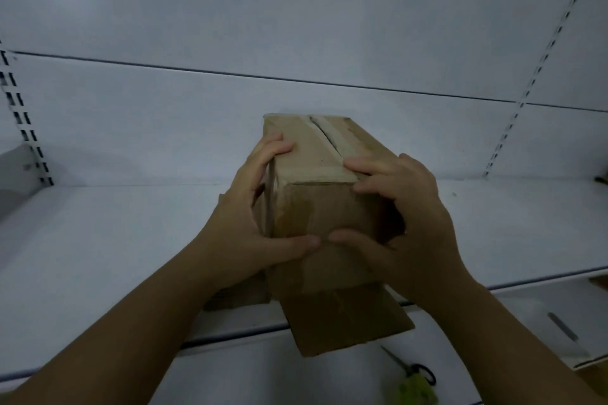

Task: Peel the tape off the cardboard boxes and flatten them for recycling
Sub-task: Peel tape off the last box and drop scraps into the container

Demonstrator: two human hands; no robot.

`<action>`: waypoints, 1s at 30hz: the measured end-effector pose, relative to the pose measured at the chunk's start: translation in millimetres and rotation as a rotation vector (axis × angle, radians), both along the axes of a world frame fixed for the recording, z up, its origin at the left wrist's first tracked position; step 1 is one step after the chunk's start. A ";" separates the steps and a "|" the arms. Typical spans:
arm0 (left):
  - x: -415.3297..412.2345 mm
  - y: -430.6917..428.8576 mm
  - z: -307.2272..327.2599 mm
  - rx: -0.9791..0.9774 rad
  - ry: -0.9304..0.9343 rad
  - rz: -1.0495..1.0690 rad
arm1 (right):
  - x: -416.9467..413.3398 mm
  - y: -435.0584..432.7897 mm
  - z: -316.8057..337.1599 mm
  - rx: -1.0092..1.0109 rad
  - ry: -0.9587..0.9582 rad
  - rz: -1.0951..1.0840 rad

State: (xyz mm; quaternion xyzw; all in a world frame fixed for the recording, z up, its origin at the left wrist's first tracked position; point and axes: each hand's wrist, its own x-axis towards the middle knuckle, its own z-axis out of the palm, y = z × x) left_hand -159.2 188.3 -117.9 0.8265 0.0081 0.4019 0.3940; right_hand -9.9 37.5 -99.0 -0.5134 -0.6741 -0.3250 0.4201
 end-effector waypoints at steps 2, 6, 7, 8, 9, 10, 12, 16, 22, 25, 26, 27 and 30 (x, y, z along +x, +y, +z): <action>-0.8 -0.4 0.2 -0.009 0.000 -0.005 | 0.4 0.9 -1.8 0.027 0.049 0.027; -0.8 -1.3 -1.1 -0.001 0.003 -0.001 | 1.2 3.1 -6.4 0.049 0.105 0.048; -0.8 -1.4 -1.5 -0.003 0.004 -0.002 | 1.4 2.8 -7.2 0.050 0.126 0.055; -0.6 -1.5 -1.7 -0.001 0.004 -0.001 | 1.5 2.0 -7.9 0.050 0.156 0.069; -0.4 -1.5 -2.0 0.003 0.004 0.000 | 1.4 1.3 -7.9 0.049 0.189 0.095; -0.4 -1.6 -1.9 0.004 0.003 0.000 | 2.0 0.1 -7.4 0.035 0.208 0.127; -0.3 -2.0 -1.5 0.012 0.001 0.001 | 3.8 -2.3 -5.1 -0.008 0.152 0.150; -0.1 -2.0 -2.1 0.021 0.003 0.004 | 13.1 -4.2 -2.3 -0.065 0.000 0.108; -1.0 -4.5 -1.2 -0.001 0.019 0.013 | 11.6 -2.7 -6.7 -0.004 0.106 0.158; -1.4 -4.6 -0.6 -0.003 0.023 0.020 | 9.6 -7.5 -2.6 -0.051 0.207 0.213; -1.5 -4.4 -0.3 0.000 0.023 0.022 | 8.9 -9.4 -1.4 -0.061 0.236 0.244; -1.5 -4.4 -0.3 0.005 0.022 0.025 | 8.4 -11.1 -0.6 -0.073 0.267 0.275; -1.2 -5.0 -0.7 0.008 0.018 0.035 | 5.9 -13.8 0.3 -0.109 0.357 0.335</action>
